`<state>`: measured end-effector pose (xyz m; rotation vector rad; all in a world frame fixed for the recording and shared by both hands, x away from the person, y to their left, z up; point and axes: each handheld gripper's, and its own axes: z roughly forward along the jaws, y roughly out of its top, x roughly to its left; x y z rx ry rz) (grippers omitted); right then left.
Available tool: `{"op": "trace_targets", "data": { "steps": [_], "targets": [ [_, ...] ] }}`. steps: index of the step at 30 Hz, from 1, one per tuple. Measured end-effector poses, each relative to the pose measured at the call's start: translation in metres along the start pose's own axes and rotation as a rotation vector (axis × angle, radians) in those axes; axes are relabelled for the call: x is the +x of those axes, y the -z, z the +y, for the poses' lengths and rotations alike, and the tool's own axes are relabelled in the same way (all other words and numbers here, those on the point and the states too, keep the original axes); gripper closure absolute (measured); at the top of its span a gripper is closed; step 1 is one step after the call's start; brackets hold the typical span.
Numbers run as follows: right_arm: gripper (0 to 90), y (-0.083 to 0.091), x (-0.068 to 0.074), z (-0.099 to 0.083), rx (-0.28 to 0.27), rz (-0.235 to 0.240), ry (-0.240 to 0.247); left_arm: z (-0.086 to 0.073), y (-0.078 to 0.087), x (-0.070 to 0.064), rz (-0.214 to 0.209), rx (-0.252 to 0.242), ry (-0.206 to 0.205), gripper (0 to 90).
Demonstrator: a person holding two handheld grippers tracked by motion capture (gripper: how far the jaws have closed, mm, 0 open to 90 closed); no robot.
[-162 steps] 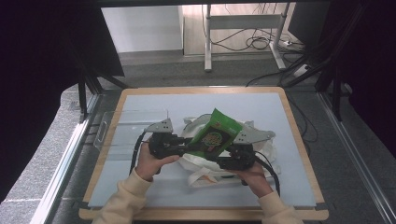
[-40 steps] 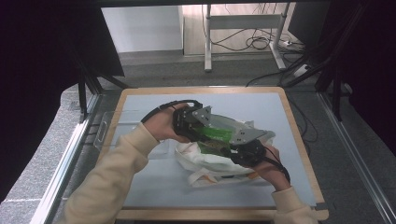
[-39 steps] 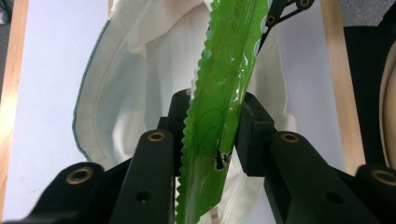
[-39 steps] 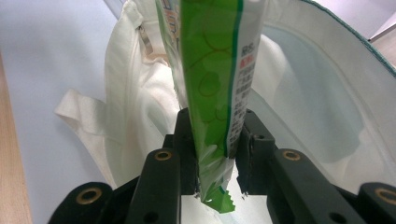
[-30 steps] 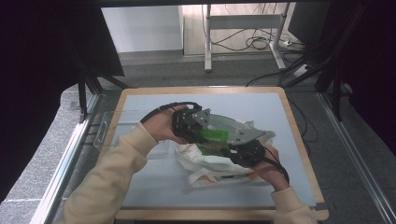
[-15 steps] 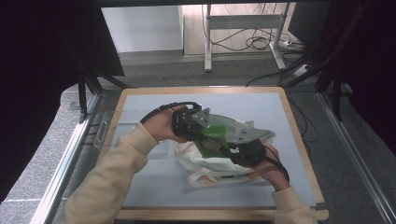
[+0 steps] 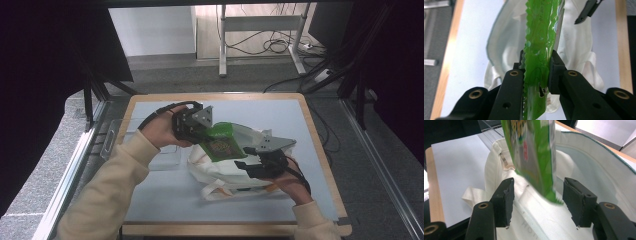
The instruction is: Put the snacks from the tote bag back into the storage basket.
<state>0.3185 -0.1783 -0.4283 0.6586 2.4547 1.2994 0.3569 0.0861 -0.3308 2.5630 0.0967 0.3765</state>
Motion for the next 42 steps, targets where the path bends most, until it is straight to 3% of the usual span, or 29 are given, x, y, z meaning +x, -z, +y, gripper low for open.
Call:
{"op": "trace_targets", "data": {
  "steps": [12,22,42],
  "targets": [
    [40.6,-0.001,0.000,-0.002,0.002,-0.007,-0.004,-0.014,0.019,0.007,0.029,-0.023,0.051,78.0],
    [39.5,-0.001,-0.001,-0.004,0.007,-0.015,-0.009,-0.025,0.036,0.012,0.041,-0.025,0.063,78.0],
    [38.1,-0.005,-0.001,-0.006,0.024,-0.016,-0.015,-0.065,0.062,0.026,0.092,-0.025,0.131,78.0]
  ]
}}
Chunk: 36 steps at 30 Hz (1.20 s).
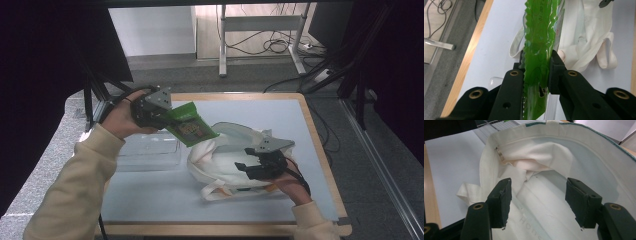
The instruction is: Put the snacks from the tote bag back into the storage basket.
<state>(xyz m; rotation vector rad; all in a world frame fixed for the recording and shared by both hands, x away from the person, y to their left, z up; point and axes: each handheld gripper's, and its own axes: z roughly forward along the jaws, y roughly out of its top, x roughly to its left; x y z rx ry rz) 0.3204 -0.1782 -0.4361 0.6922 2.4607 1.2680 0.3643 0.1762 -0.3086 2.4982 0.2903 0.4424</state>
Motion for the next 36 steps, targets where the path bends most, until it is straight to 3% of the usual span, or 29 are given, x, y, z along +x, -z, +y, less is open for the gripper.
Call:
{"op": "trace_targets", "data": {
  "steps": [21,36],
  "targets": [
    [37.6,0.000,0.000,0.000,-0.001,-0.004,-0.008,-0.041,0.015,0.033,0.067,0.016,0.131,78.0],
    [36.8,0.000,0.000,-0.001,0.012,-0.013,-0.003,-0.061,0.014,0.045,0.086,0.055,0.171,78.0]
  ]
}}
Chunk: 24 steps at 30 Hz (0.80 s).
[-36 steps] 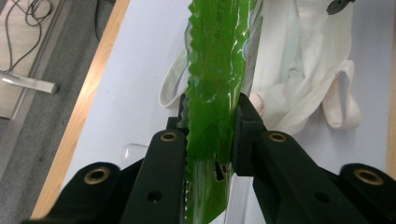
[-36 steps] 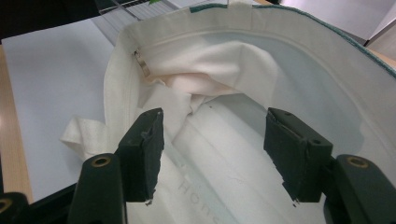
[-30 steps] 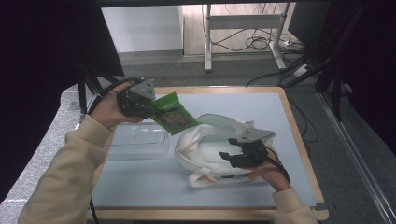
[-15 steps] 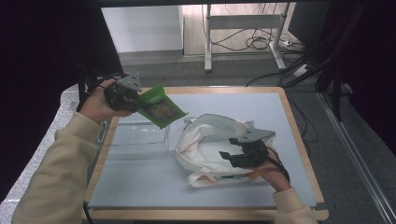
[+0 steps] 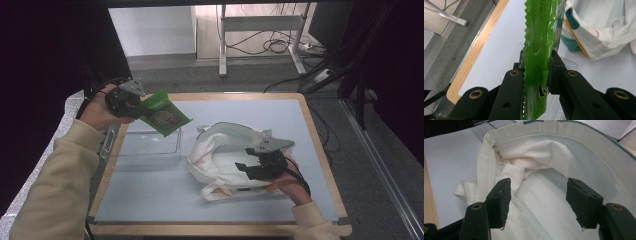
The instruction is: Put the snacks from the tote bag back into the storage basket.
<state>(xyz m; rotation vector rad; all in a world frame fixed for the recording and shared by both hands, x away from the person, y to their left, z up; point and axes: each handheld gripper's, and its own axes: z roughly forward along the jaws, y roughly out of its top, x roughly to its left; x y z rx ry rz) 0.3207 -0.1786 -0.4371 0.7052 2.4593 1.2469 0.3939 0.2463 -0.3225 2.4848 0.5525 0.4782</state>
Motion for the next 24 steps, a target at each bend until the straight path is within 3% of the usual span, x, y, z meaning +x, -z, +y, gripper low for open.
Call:
{"op": "trace_targets", "data": {
  "steps": [24],
  "targets": [
    [36.3,-0.003,0.000,-0.001,0.013,0.000,0.002,-0.028,-0.005,0.015,0.025,0.046,0.050,77.9]
  ]
}}
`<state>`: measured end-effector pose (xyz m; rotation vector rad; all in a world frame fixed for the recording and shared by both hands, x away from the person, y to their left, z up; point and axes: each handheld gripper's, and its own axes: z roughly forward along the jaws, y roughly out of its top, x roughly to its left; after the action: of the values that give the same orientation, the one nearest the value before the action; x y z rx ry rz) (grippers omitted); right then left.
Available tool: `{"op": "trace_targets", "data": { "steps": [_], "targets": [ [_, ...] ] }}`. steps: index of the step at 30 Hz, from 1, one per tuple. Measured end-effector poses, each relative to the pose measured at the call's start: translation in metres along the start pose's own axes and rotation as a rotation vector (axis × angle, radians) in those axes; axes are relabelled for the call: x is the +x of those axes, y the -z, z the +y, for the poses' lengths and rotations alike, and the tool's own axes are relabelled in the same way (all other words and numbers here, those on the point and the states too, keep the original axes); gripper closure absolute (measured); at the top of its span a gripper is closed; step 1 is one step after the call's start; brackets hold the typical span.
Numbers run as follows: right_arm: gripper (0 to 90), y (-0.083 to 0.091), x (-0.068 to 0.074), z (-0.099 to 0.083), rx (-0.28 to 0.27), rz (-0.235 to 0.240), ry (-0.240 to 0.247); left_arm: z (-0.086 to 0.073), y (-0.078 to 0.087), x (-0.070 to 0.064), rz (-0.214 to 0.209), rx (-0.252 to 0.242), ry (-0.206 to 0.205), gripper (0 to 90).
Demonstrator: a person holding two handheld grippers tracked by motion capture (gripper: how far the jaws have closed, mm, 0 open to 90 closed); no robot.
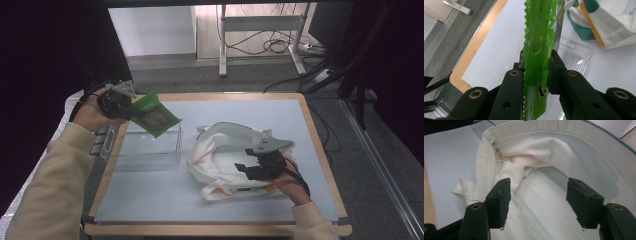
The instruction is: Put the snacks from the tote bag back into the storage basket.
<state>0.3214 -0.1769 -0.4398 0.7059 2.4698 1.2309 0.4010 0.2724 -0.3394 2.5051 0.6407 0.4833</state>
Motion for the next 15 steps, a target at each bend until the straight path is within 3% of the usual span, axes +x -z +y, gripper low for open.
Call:
{"op": "trace_targets", "data": {
  "steps": [8,15],
  "targets": [
    [36.0,-0.001,0.001,0.000,0.005,0.003,0.003,-0.005,-0.008,0.006,0.007,0.039,0.009,78.0],
    [35.8,-0.002,0.000,-0.001,0.012,0.001,0.004,-0.009,-0.031,0.012,-0.007,0.124,-0.011,77.9]
  ]
}}
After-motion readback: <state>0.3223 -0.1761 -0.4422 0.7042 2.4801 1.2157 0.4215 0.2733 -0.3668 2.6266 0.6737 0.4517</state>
